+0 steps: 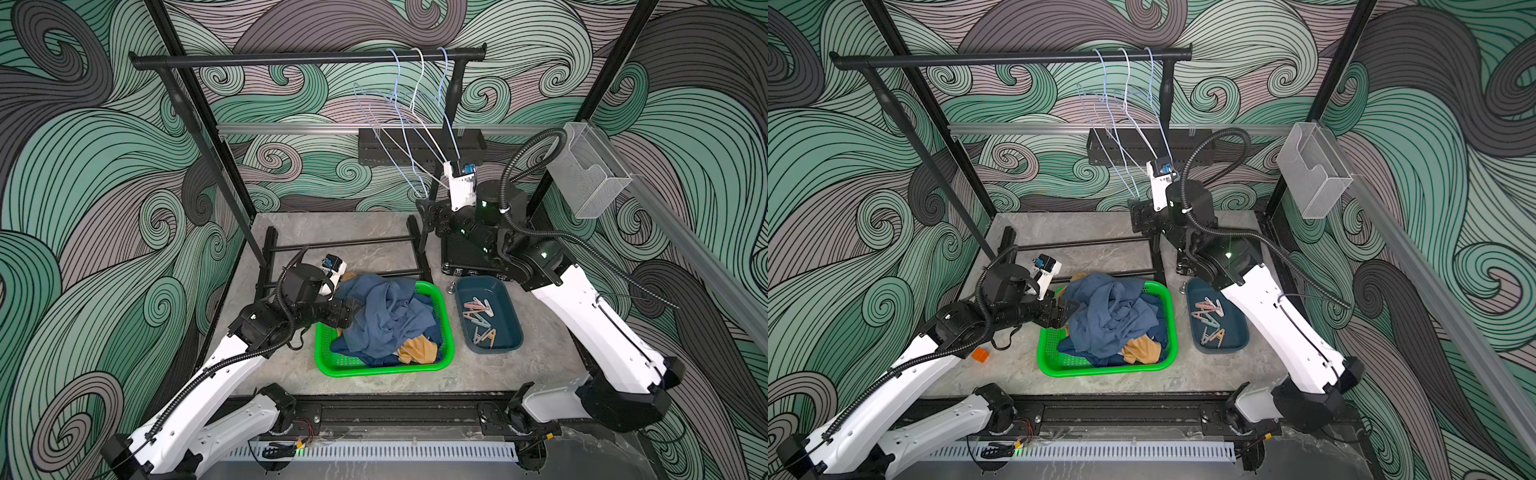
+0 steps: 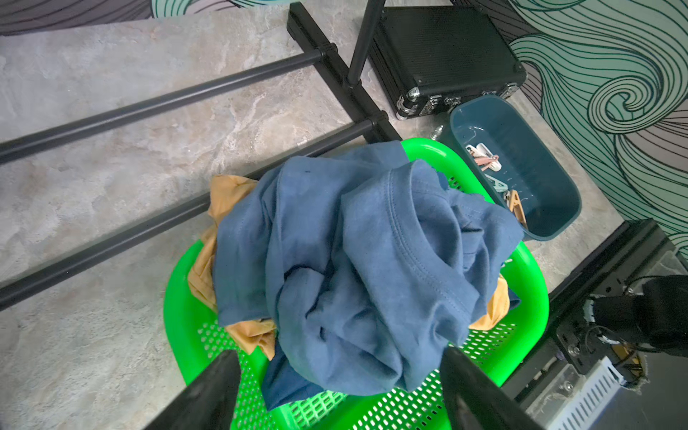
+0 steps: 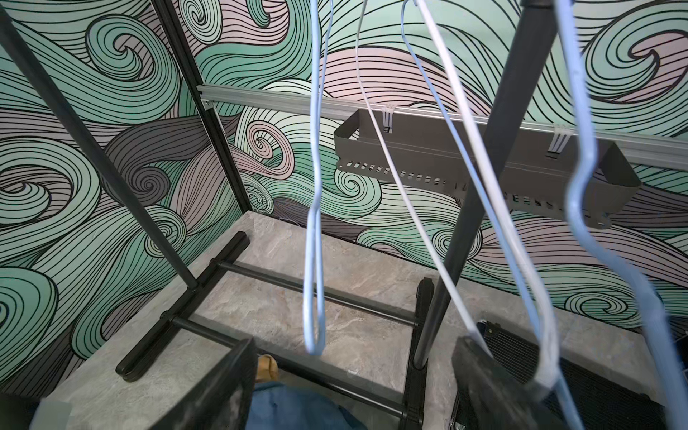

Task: Remove the clothespins securing t-shirts to the hanger
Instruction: Place the hanger on the clothes rail, then reset both arms

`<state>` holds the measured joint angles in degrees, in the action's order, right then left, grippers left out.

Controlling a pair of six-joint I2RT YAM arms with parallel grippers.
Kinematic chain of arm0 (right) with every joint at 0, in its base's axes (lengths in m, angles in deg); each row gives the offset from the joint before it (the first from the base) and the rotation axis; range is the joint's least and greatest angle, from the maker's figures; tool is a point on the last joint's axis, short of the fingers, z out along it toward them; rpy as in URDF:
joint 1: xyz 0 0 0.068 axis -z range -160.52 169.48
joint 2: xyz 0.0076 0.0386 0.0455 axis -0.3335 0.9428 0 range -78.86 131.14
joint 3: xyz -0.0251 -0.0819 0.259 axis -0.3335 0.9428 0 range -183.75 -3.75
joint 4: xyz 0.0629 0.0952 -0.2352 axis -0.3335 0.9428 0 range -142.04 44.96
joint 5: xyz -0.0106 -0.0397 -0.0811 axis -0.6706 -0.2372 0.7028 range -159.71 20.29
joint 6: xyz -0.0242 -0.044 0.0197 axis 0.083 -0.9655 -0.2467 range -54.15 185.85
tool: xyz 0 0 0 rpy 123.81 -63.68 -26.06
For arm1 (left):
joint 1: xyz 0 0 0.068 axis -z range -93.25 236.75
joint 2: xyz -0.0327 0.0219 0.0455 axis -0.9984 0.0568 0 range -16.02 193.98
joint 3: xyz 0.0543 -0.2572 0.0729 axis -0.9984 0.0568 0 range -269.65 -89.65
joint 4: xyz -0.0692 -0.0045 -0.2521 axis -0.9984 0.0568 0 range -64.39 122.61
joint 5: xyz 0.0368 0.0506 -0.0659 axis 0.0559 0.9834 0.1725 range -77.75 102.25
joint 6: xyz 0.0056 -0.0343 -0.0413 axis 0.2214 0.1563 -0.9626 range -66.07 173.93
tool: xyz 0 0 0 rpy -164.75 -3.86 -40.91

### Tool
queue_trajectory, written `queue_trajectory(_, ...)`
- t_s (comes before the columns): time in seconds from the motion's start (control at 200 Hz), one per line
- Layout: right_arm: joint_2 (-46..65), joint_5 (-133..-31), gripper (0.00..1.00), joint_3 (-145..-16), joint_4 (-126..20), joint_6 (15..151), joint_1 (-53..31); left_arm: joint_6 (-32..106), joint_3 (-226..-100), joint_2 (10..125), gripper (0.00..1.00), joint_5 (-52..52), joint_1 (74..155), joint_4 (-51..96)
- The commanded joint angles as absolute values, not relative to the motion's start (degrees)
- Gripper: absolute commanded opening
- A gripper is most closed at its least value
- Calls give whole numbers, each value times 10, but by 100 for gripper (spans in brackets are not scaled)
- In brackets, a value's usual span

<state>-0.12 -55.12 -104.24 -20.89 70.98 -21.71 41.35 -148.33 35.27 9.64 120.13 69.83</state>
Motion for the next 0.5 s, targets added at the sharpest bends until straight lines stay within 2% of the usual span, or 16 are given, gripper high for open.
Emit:
queue_trajectory(0.0, -39, -551, 83, -1012, -224, 713, -218, 429, -1510, 354, 85, 121, 1191, 712)
queue_trajectory(0.195, -103, -560, 88, -936, -221, 713, -219, 440, -1497, 344, 88, 156, 1179, 671)
queue_trajectory(0.28, -139, -555, 99, -888, -224, 713, -218, 459, -1483, 332, 91, 166, 1174, 638)
queue_trajectory(0.425, -203, -543, 99, -804, -232, 712, -212, 480, -1469, 322, 98, 199, 1160, 608)
queue_trajectory(0.495, -230, -536, 99, -769, -234, 713, -206, 485, -1456, 313, 99, 218, 1152, 583)
